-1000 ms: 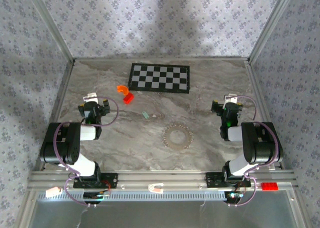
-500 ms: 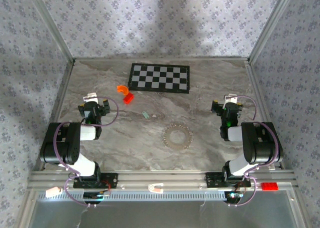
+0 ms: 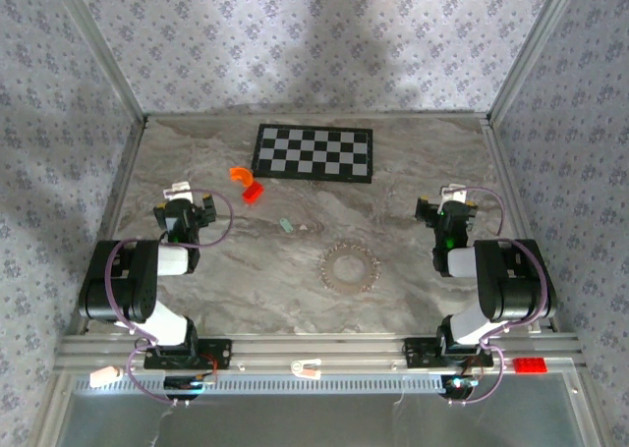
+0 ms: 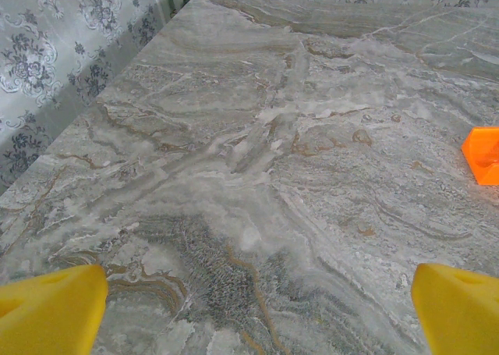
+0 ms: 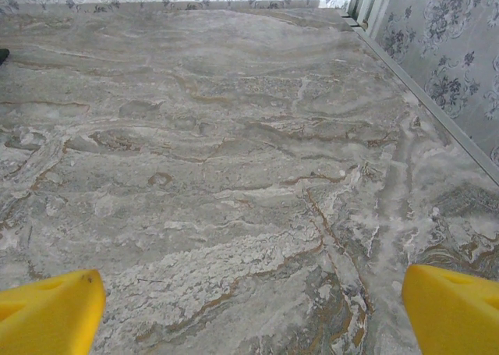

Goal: Put the keys on the keyring

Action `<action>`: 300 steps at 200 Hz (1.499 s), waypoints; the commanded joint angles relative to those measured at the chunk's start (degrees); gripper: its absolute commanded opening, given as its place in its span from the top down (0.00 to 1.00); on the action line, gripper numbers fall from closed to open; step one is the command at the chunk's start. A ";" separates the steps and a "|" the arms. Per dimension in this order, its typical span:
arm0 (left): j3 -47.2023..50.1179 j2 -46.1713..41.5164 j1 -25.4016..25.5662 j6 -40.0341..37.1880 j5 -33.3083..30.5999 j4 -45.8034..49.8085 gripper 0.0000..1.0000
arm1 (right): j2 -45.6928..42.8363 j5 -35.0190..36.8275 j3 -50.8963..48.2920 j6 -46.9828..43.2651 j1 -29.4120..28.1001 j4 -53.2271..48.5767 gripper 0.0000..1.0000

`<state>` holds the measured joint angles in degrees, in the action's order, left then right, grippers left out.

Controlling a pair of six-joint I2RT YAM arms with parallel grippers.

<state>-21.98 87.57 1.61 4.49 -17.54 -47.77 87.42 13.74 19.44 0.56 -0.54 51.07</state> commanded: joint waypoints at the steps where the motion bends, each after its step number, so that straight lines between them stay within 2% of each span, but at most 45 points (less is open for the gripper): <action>1: 0.16 -1.28 -0.11 -0.35 0.31 -1.15 0.00 | -1.73 0.50 1.56 -1.03 -0.51 -2.59 0.00; 32: -0.07 -3.19 0.10 -1.32 1.88 0.75 0.00 | -4.50 3.19 1.30 -2.42 -2.29 -4.20 0.00; 78: -3.12 -15.02 0.57 -0.98 2.64 17.38 0.00 | -12.92 5.12 1.76 -2.84 -5.49 -12.18 0.00; 102: -4.19 -21.22 2.61 0.48 3.08 25.25 0.00 | -19.40 8.21 1.83 -3.00 -8.63 -17.18 0.00; 122: -5.36 -26.03 5.19 2.73 3.81 31.80 0.00 | -26.57 7.75 2.66 -1.17 -11.20 -24.41 0.00; 136: -6.89 -28.76 6.60 6.49 3.54 38.13 0.00 | -31.47 9.00 3.44 2.11 -13.22 -29.22 0.00; 165: -9.06 -33.99 7.85 15.37 9.51 48.93 0.00 | -40.05 10.37 9.00 20.55 -15.54 -50.48 0.00; 194: -11.61 -37.91 10.10 20.57 14.83 58.50 0.00 | -40.00 5.72 15.32 24.29 -18.08 -64.89 0.00; 230: -15.14 -39.85 14.27 22.40 23.06 67.13 0.00 | -34.45 -1.25 24.69 22.12 -23.34 -80.13 0.01; 263: -14.19 -42.82 22.57 23.08 23.44 68.99 0.00 | -32.80 -4.09 28.56 22.29 -31.01 -89.16 0.01; 300: -13.61 -44.27 30.22 24.89 23.69 71.43 0.00 | -32.36 -9.64 27.47 26.42 -33.98 -93.15 0.01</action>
<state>-35.42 44.40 28.21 27.38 4.73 20.12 54.94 8.91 46.54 23.31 -33.30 -34.70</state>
